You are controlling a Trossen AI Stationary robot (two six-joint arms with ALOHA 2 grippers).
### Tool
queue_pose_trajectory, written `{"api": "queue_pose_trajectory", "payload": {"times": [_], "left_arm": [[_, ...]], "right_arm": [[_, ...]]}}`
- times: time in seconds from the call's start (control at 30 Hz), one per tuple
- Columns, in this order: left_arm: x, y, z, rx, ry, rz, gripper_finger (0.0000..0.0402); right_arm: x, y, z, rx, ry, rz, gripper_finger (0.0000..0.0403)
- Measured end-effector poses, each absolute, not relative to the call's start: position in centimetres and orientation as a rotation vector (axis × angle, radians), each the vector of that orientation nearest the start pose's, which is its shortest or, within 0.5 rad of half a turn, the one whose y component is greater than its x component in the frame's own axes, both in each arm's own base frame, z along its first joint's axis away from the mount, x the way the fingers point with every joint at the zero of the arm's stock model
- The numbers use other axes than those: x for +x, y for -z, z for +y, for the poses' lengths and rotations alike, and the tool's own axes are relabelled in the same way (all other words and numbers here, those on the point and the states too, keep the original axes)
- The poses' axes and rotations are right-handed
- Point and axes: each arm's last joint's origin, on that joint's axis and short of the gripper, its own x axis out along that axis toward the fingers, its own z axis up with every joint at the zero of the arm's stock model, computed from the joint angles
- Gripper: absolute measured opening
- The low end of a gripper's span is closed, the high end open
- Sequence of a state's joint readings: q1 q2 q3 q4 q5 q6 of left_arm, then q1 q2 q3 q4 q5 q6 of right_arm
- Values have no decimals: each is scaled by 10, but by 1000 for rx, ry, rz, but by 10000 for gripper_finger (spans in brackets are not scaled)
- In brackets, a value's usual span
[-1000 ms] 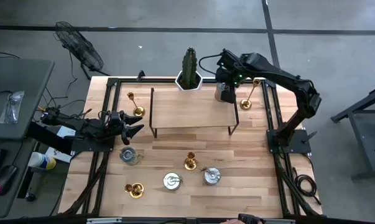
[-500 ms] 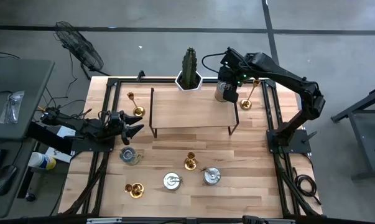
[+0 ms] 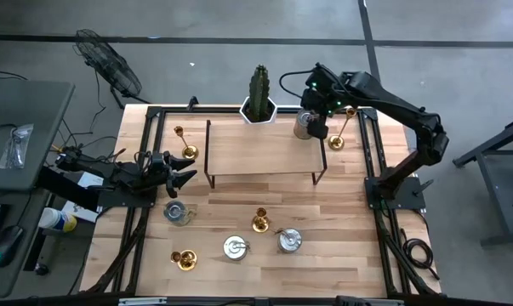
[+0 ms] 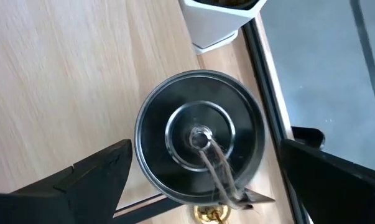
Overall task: Pick & Place candle stick holders
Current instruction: Put the silver scented candle can on the shelf
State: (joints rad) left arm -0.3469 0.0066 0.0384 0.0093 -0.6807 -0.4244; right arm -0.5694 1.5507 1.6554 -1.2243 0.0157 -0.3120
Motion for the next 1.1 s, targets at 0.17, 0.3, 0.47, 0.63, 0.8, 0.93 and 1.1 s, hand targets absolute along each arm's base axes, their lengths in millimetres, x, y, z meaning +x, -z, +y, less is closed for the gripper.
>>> {"api": "queue_pose_trajectory", "payload": {"times": [0.17,0.3,0.47,0.63,0.8,0.93,1.1], "left_arm": [[90,-177,-13,-440,-322,-106,245],[90,-177,-13,-441,-322,-107,245],[90,-177,-13,-441,-321,-107,245],[90,-177,-13,-441,-322,-107,245],[90,-177,-13,-441,-321,-107,245],[90,-177,-13,-441,-322,-107,245],[90,-177,-13,-441,-322,-107,245]], "right_arm": [[242,-372,-156,25,355,1134,398],[240,-378,-148,6,348,1112,398],[238,-387,-131,-27,306,1079,398],[237,-395,-111,-44,242,1036,398],[234,-391,-94,-16,219,1028,398],[230,-384,-81,-37,183,1016,398],[226,-373,-64,-73,131,990,398]]}}
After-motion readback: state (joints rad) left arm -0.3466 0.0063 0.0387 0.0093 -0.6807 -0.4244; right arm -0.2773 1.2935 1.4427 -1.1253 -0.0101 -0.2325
